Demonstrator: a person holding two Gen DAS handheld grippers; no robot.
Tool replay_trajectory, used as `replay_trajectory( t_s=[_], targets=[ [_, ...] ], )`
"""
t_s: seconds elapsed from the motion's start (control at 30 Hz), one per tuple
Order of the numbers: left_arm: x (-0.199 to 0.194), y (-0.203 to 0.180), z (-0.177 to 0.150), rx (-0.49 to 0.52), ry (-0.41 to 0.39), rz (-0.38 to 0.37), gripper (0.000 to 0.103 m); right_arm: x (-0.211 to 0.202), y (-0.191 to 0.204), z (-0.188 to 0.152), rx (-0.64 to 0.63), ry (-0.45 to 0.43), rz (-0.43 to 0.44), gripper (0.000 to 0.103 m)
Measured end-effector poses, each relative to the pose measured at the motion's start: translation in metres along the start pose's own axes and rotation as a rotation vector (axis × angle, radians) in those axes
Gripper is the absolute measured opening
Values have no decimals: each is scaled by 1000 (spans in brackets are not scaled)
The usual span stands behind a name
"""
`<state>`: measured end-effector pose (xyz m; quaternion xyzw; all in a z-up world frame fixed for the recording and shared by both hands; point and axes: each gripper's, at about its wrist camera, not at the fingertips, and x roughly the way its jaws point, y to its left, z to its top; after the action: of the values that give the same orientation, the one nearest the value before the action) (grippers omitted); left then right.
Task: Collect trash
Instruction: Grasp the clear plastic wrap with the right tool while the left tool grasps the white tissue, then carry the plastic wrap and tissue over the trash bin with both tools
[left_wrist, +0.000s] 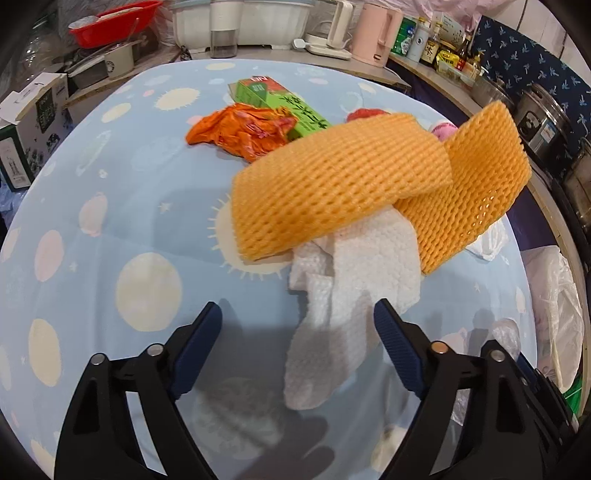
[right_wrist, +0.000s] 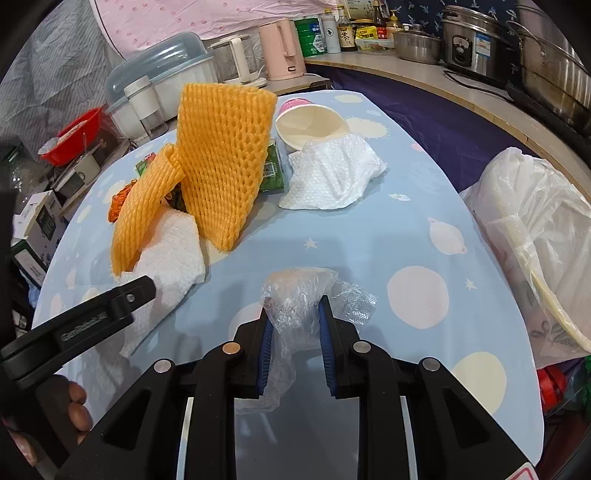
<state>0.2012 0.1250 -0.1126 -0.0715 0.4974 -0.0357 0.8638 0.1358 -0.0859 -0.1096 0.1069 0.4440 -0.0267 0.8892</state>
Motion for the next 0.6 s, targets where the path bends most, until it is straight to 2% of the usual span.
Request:
replay_trajectory(
  t_s=[0.13,0.2,0.23,0.3,0.4,0.5,0.6],
  targets=[
    [2,-10,0,31,-13,16,69,-3,-4,-1,12,-1,3,22],
    [1,-15,0,48,-9,7,51,-4,-6,-1,17,-2,7,22],
    [1,-17,-1,55,-4,2,47,-5,-7,-2,19,-3,8,22],
    [0,-21,-3,69,7,-9,27,-6,-8,-2,22,-5,10,22],
    [-2,-26,-6,73,22,-22,9,-10,-11,-3,28,-9,14,22],
    [-7,-29,-10,77,24,-30,4,-16,-15,-4,35,-21,17,22],
    [-17,-33,-15,86,17,-38,3,-24,-21,-5,46,-35,21,22]
  ],
)
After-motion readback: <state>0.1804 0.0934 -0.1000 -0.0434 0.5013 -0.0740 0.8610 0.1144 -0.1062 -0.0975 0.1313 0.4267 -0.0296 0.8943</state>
